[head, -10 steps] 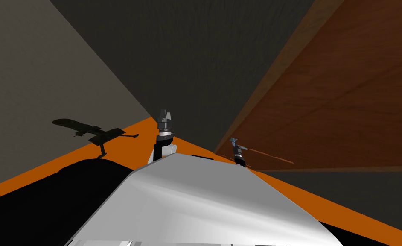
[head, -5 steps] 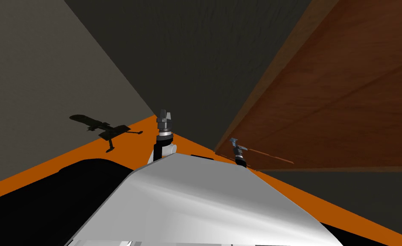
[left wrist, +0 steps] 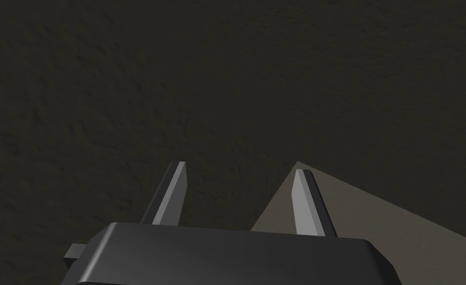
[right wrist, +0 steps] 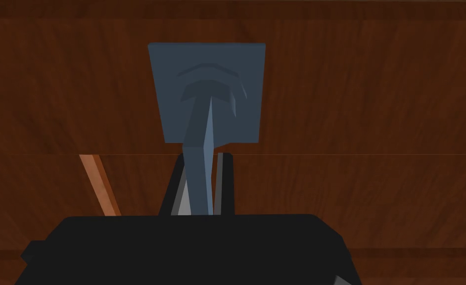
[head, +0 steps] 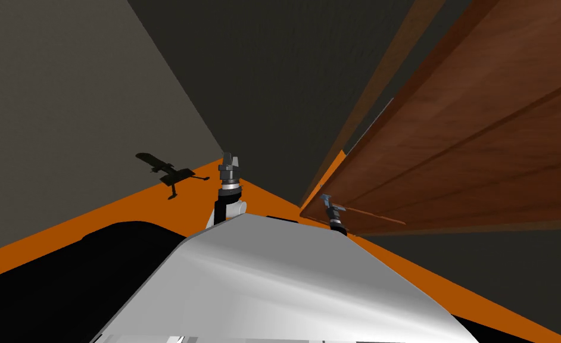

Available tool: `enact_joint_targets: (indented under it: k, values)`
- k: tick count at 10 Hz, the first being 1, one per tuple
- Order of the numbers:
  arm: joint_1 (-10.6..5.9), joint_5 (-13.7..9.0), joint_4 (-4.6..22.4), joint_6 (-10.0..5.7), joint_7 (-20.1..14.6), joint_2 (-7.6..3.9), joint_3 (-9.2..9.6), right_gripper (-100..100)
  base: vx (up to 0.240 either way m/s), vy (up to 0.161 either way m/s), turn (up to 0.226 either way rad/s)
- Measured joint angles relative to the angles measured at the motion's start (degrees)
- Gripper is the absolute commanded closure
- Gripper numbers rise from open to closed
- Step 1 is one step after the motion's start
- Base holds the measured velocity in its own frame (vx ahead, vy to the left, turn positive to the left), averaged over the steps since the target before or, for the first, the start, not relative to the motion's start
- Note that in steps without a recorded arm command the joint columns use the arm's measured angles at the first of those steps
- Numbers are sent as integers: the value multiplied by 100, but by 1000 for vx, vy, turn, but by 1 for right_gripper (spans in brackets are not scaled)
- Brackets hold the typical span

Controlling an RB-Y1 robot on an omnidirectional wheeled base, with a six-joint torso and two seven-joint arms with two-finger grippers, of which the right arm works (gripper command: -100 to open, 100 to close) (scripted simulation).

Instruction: Pull the door open

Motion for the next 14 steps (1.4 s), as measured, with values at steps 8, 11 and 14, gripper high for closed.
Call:
enact_joint_targets:
  k: [8, 11, 14]
  values:
    - [306, 129, 184, -593, -357, -251, 216, 100, -192, -56, 150]
    - [542, 167, 46, -753, -502, -383, 280, 100, -174, -39, 106]
    - [587, 191, 165, -943, -565, -436, 317, 100, -209, -74, 191]
